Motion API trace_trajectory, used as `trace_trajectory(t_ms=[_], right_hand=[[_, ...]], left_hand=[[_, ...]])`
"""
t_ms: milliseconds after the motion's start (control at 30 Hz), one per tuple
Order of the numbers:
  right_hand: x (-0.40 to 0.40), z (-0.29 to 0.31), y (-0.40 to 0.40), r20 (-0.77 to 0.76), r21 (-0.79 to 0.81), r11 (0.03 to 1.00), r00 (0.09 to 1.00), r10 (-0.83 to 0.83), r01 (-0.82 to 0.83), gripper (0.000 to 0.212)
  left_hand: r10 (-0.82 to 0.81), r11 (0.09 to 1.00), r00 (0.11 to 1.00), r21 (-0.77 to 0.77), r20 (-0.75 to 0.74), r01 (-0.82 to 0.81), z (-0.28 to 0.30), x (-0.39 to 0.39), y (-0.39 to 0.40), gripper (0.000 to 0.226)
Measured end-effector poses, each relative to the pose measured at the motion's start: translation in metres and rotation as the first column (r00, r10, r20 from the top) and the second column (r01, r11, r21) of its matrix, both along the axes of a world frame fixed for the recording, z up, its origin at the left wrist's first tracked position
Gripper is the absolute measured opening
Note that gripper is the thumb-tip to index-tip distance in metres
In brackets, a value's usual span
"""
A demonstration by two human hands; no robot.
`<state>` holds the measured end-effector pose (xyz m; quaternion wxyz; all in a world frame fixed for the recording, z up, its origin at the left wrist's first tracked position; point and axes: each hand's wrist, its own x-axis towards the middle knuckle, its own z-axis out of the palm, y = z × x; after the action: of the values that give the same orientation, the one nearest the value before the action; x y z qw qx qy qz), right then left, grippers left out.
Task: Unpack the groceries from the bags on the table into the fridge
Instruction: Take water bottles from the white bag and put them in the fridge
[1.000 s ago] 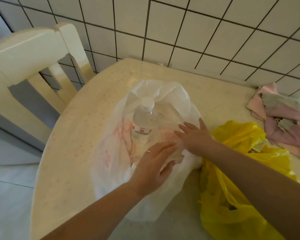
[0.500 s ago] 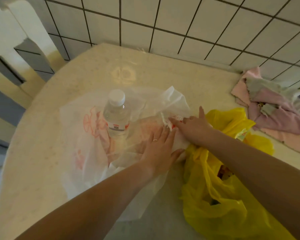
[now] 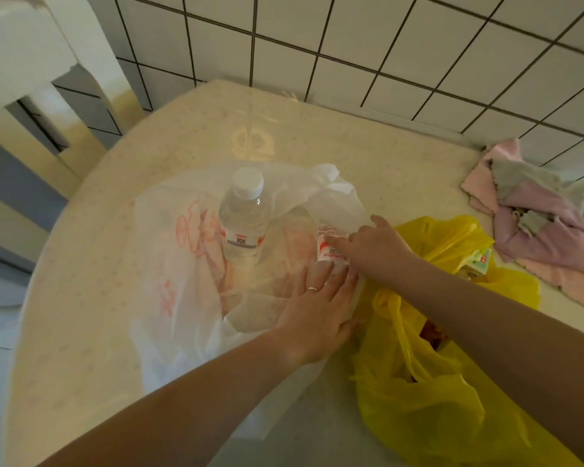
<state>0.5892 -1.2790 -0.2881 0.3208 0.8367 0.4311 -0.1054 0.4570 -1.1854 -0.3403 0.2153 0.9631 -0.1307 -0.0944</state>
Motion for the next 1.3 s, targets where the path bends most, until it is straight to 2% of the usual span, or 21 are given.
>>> trace_trajectory(t_ms=[167,233,300,333,467,533,633,733,767,900,967,1067,1133,1300], right_hand=[[-0.002,0.011,0.001,0.021,0.040,0.971,0.972,0.234,-0.235,0.044],[-0.001,0.012,0.001,-0.010,0.115,0.944,0.950,0.311,-0.308,0.041],[-0.001,0.013,0.004,-0.111,0.091,0.944,0.939,0.325,-0.316,0.044],[-0.001,0.014,0.005,-0.151,0.028,0.954,0.942,0.298,-0.298,0.047],[-0.001,0.001,0.013,-0.182,-0.066,0.944,0.934,0.308,-0.324,0.045],[-0.002,-0.010,0.016,-0.192,-0.042,0.938,0.924,0.330,-0.344,0.041],[-0.003,-0.009,0.020,-0.197,0.002,0.941,0.922,0.333,-0.339,0.039],[-0.002,-0.007,0.026,-0.190,0.044,0.967,0.949,0.254,-0.250,0.061],[-0.002,-0.008,0.029,-0.189,0.072,0.973,0.955,0.229,-0.219,0.066],[-0.007,-0.015,0.035,-0.231,0.271,0.959,0.962,0.147,-0.081,0.065],[-0.010,-0.012,0.035,-0.259,0.357,0.934,0.961,0.102,-0.003,0.066],[-0.019,-0.004,0.032,-0.355,0.502,0.851,0.934,0.042,0.153,0.068],[-0.028,0.002,0.030,-0.425,0.572,0.779,0.905,0.014,0.257,0.069],[-0.052,0.009,0.029,-0.550,0.687,0.537,0.833,-0.056,0.489,0.070]], left_hand=[[-0.020,0.997,1.000,0.072,0.017,0.019,0.004,-0.012,0.003,0.074],[0.001,0.997,1.000,0.078,0.026,-0.003,0.001,-0.018,0.003,0.079],[0.040,0.996,0.997,0.081,0.059,-0.045,-0.006,-0.023,0.003,0.083],[0.056,0.995,0.996,0.084,0.068,-0.062,-0.010,-0.024,0.003,0.085],[0.081,0.994,0.996,0.071,0.050,-0.084,-0.015,-0.030,0.004,0.089],[0.086,0.994,0.996,0.069,0.004,-0.086,-0.014,-0.032,0.006,0.090],[0.174,0.984,0.984,0.044,-0.041,-0.172,-0.017,-0.036,0.007,0.082],[0.221,0.975,0.975,-0.029,-0.031,-0.222,-0.019,-0.035,0.010,0.082],[0.232,0.972,0.970,-0.029,-0.070,-0.234,-0.018,-0.034,0.011,0.082],[0.265,0.962,0.961,-0.042,-0.073,-0.269,-0.008,-0.032,0.028,0.095],[0.276,0.960,0.960,-0.059,0.040,-0.273,-0.003,-0.034,0.040,0.091],[0.268,0.957,0.952,-0.155,0.150,-0.245,0.005,-0.042,0.054,0.075],[0.287,0.945,0.938,-0.219,0.195,-0.244,0.011,-0.050,0.063,0.072],[0.371,0.878,0.906,-0.394,0.206,-0.270,0.031,-0.065,0.077,0.068]])
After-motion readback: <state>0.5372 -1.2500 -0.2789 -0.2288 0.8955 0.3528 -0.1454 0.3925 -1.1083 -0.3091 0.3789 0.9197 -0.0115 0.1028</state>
